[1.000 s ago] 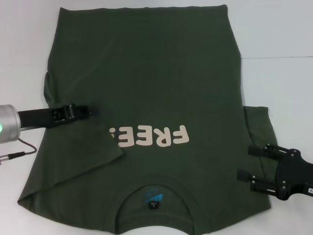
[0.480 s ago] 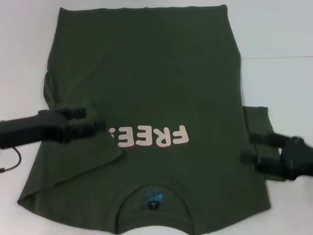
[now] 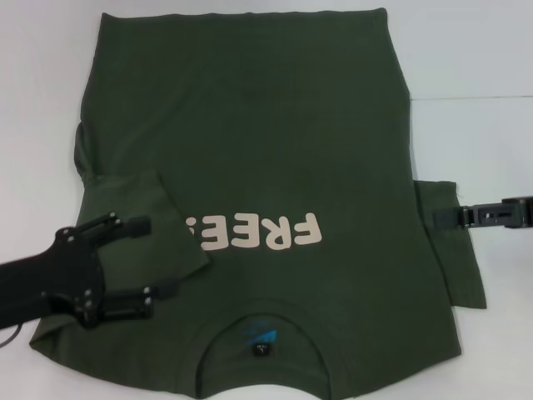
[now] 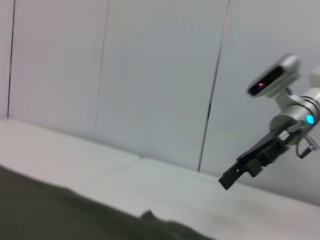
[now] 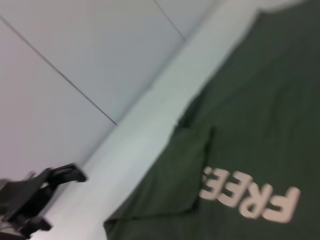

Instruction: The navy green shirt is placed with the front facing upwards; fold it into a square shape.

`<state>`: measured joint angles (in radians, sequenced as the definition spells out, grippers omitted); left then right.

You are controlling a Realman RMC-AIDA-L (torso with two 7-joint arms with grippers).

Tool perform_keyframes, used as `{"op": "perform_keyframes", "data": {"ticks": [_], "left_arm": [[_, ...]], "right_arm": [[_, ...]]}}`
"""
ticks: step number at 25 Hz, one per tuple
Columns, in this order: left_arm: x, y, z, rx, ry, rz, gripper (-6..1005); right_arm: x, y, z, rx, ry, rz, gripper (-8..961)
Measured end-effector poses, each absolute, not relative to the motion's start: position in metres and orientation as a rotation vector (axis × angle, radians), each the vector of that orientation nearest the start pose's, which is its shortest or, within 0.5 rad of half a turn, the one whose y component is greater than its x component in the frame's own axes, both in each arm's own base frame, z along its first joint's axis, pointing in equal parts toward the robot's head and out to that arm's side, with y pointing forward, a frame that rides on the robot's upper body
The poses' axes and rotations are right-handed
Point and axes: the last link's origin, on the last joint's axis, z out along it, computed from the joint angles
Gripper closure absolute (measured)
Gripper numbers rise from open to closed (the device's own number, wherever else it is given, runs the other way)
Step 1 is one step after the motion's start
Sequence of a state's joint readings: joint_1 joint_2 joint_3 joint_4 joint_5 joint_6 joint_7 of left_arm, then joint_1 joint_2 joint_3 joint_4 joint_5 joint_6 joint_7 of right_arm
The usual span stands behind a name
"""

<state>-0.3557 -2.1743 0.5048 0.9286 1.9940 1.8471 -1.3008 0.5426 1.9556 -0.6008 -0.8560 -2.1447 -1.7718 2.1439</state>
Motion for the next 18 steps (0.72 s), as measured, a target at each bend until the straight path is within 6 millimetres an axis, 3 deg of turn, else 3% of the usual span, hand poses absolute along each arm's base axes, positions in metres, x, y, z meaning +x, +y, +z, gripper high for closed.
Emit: {"op": "perform_keyframes", "data": {"ticks": [8, 16, 18], "left_arm": [[-0.282, 0.261, 0.022, -2.641, -0.412, -0.864, 52], [-0.287, 0.254, 0.009, -2.654, -0.415, -0.871, 53], [-0.287, 0.253, 0.006, -2.656, -0.406, -0.876, 53]], "right_arm": [[0.252, 0.366, 0.106, -2.306, 1.740, 0.091, 174], [0.261, 0.385, 0.101, -2.059, 1.739, -0.259, 175], [0.263, 0.386, 0.099, -2.044, 1.737, -0.272, 175]]}}
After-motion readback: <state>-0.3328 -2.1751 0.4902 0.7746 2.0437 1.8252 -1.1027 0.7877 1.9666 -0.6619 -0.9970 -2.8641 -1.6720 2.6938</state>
